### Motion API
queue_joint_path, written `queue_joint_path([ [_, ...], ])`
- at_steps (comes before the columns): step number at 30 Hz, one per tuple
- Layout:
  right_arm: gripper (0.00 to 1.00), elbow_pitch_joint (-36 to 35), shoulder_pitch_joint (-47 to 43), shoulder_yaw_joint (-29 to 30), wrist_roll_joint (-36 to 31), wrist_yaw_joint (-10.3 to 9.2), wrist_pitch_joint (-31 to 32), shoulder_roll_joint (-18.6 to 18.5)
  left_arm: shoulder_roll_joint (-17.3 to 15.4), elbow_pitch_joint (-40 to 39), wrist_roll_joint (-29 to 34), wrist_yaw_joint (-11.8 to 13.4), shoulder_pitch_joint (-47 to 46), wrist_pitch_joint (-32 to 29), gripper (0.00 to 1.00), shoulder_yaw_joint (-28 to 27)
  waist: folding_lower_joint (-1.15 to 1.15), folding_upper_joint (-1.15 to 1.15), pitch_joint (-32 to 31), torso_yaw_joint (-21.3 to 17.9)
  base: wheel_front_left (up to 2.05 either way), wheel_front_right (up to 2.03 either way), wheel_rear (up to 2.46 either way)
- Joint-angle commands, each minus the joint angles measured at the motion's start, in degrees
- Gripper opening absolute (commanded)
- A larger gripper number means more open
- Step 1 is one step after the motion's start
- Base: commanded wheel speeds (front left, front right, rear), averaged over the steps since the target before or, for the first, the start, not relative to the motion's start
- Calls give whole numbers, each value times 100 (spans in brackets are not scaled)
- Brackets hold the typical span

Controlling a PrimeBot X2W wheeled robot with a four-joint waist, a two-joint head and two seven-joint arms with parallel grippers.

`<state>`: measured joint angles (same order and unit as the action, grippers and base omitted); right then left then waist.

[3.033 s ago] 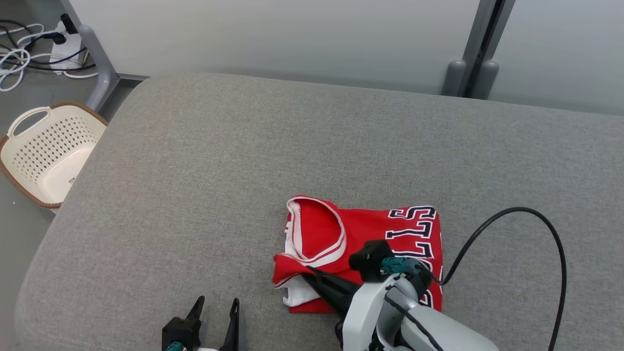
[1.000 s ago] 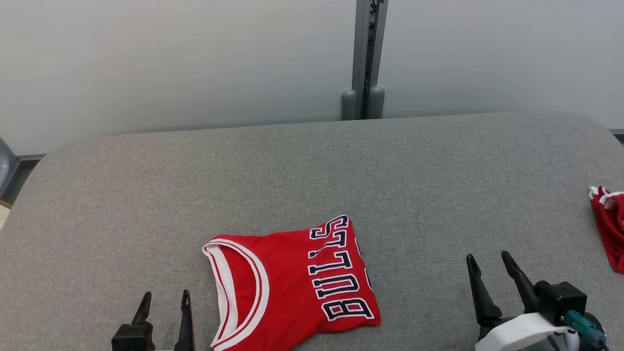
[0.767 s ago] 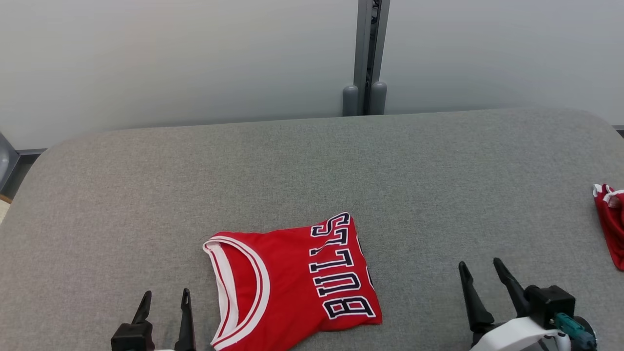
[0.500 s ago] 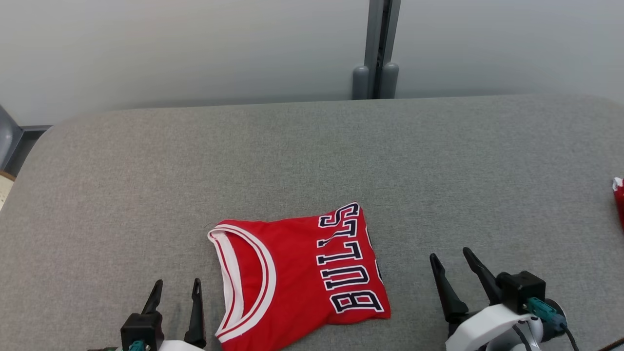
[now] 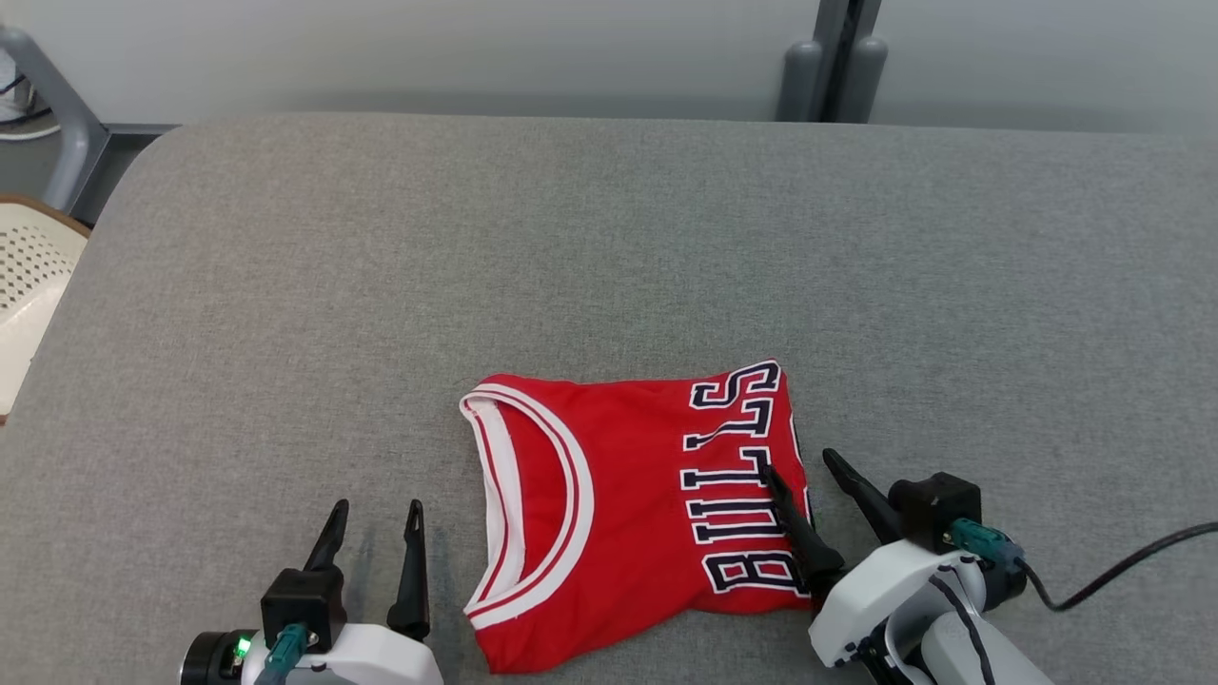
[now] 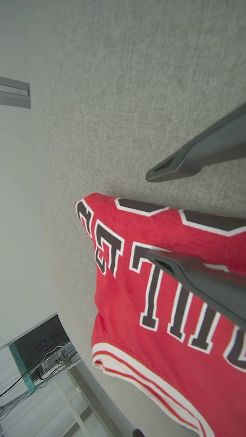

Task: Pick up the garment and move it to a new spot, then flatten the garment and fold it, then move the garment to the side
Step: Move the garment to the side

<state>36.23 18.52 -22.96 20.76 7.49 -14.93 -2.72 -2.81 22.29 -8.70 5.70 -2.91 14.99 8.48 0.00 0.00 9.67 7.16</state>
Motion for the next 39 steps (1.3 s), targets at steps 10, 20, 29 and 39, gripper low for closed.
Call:
queue_joint_path([
  [10,0,930,691,-784,700,0,20,-37,-21,-48,-14,56,-266,25,100,34,0,0,245,82,0,0,0],
  [20,0,852,683,-234,571,-1,-35,-51,-21,-83,192,-68,-233,25,100,-174,0,0,106,-1123,0,0,0],
  [29,0,631,448,296,344,-1,-36,-33,-38,-49,508,-250,-409,25,100,-232,0,0,162,-2740,0,0,0],
  [39,0,367,297,835,235,-1,-37,-28,-73,62,782,-528,-690,25,100,-10,0,0,341,-3777,0,0,0],
])
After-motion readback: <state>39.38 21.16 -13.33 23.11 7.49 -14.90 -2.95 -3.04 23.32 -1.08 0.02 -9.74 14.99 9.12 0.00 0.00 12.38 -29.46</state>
